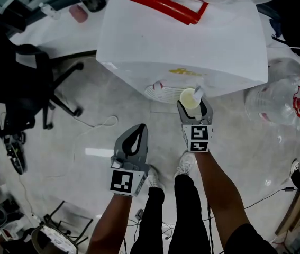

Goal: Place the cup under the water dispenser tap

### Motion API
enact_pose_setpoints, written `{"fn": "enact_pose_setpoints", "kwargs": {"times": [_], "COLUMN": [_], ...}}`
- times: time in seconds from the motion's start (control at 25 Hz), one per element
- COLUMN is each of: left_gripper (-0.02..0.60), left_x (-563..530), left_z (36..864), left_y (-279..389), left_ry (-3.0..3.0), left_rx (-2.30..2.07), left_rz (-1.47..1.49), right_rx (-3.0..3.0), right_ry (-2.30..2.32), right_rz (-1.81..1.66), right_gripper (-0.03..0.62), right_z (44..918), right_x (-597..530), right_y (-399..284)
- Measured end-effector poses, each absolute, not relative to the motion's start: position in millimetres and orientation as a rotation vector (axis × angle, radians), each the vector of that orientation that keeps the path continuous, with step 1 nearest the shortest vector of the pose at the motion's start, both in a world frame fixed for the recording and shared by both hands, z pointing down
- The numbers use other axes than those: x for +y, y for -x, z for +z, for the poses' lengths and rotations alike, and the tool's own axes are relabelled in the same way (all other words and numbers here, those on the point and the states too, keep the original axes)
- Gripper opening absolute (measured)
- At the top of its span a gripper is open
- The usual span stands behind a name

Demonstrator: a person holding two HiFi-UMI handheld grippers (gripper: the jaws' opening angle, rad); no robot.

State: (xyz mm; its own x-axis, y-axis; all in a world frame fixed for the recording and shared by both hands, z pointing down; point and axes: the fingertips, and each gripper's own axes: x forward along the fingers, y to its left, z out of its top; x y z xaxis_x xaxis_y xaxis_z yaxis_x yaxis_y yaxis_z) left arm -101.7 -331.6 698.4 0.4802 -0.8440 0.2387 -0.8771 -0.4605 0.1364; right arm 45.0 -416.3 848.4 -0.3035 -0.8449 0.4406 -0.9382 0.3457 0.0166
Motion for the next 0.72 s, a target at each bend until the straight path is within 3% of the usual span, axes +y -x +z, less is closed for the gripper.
{"fn": "enact_pose_setpoints", "kwargs": {"times": [0.28,0.44,0.72], "left_gripper": [0.017,0.017,0.017], "left_x": [-328,-333,-322], "left_z": [711,699,664], "left_y": [110,112,112], "left_ry": [-2.424,-2.433,-2.438], "left_rx": [-1.456,-1.470,-1.464], "left_rz": [0.253,0.201,0.230], "right_rx": [-2.158,-2.164,-2.197], "right_ry": [-1.663,-1.668,-1.594], "right_rz": [0.365,0.405,0.433], "right_gripper": [0.327,0.401,0.411], "right_z": [857,857,821], "right_x": [-424,-417,-376], "right_y": [-57,-61,-56]}}
